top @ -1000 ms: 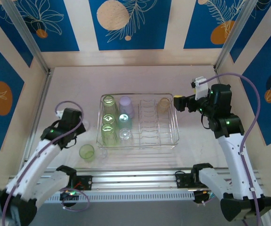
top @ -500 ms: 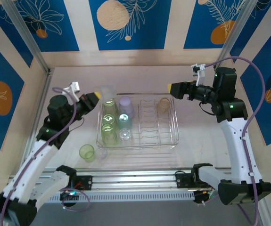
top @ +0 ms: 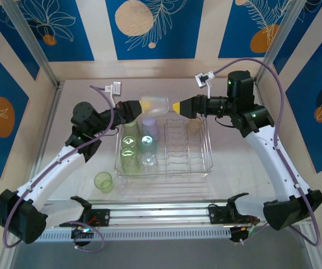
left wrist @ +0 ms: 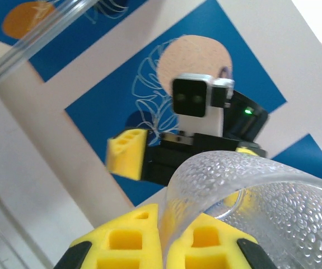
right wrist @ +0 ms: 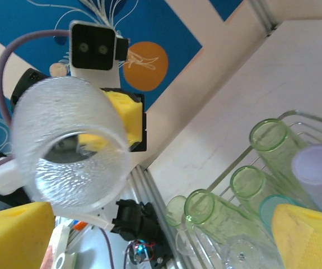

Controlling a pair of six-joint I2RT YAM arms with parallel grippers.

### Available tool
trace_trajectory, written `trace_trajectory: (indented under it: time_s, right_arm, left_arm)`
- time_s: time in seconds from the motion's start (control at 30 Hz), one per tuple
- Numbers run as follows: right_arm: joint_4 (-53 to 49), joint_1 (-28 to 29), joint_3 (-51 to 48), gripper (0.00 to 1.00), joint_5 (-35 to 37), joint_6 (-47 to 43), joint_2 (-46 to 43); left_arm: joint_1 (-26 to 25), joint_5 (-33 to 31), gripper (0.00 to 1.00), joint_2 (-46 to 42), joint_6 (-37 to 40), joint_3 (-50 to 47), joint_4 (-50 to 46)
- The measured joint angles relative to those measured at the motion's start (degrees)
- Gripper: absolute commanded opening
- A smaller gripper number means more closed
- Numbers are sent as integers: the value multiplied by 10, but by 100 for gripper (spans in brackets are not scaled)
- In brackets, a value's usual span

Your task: Load the cups into the dish rack

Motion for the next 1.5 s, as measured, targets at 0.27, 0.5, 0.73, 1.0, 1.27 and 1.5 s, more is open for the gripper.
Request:
trace_trajectory:
  time_s: [0.27,0.5,0.73,1.0,1.27,1.5]
  right_arm:
    - [61,21,0,99,-34,39,16]
    - [101,12,-23,99,-30,65,-4]
    - [159,-9,-53,99,-32,115,-33]
    - [185,20,-51,99,-64,132,-15]
    - [162,51,-30,99,-81,118,32]
    - [159,51,-20,89,-81,111,33]
  left_arm:
    - [-9,6,0,20,-13,2,56]
    - [-12,6,0,20,-19,2,73]
    - [-16,6,0,26,-20,0,70]
    - [-19,6,0,41,-21,0,71]
    - [-25,6,0,52,-21,0,75]
    - [-29,6,0,57,-21,0,80]
